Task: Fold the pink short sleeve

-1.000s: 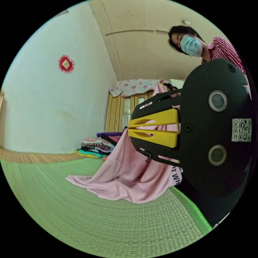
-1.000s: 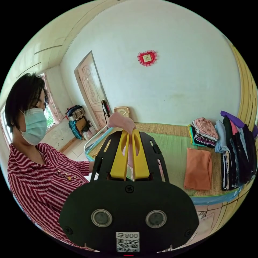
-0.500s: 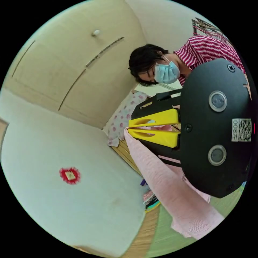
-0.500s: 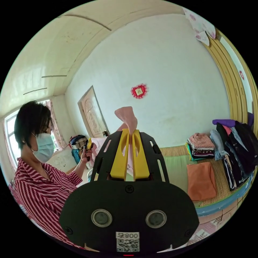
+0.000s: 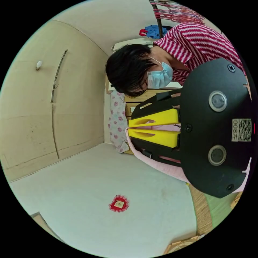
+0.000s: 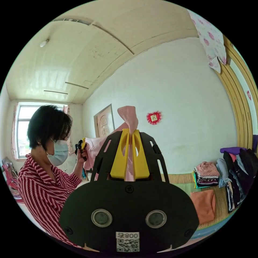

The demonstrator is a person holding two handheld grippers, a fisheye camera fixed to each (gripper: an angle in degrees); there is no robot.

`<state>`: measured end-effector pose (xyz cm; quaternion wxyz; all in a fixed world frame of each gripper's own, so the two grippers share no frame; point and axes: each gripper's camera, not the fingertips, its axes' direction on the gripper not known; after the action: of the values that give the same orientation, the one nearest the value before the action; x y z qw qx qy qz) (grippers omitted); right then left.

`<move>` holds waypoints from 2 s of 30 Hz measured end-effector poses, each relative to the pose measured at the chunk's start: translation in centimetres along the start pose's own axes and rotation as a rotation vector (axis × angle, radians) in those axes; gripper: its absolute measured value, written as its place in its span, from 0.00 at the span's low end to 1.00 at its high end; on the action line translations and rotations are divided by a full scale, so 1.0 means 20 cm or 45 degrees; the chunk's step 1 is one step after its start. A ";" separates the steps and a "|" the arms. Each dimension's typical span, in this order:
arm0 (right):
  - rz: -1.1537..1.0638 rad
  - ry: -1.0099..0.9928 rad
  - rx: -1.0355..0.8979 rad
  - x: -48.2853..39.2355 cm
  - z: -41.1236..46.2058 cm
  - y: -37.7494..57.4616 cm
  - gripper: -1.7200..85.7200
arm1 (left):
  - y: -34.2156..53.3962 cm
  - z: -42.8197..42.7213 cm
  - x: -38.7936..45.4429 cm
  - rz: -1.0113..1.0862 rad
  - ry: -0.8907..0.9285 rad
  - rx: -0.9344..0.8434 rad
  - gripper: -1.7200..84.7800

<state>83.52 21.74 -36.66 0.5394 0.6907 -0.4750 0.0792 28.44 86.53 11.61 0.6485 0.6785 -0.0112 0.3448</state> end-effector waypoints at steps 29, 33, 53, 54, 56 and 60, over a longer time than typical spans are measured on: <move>-0.048 -0.105 -0.014 -0.51 -0.32 0.68 0.03 | -0.19 -0.62 0.82 0.234 -0.370 -0.062 0.03; -0.055 -0.111 -0.012 -0.56 -0.33 0.81 0.03 | -0.27 -0.59 0.81 0.241 -0.381 -0.058 0.03; 0.024 0.044 -0.190 -0.43 0.28 1.53 0.03 | -1.04 0.17 -0.07 0.106 -0.535 -0.275 0.03; 0.043 0.055 -0.226 -0.36 0.41 1.58 0.03 | -1.06 0.21 -0.14 0.091 -0.545 -0.289 0.03; 0.096 0.078 -0.283 -0.20 0.61 1.67 0.03 | -1.13 0.38 -0.45 -0.008 -0.620 -0.382 0.03; 0.259 0.127 -0.486 0.25 1.18 2.00 0.03 | -1.13 0.63 -0.98 -0.225 -0.730 -0.526 0.03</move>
<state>47.05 0.79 -16.30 0.6724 0.5197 -0.5215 0.0759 29.61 70.35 -16.58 0.7696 0.6008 -0.2033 0.0738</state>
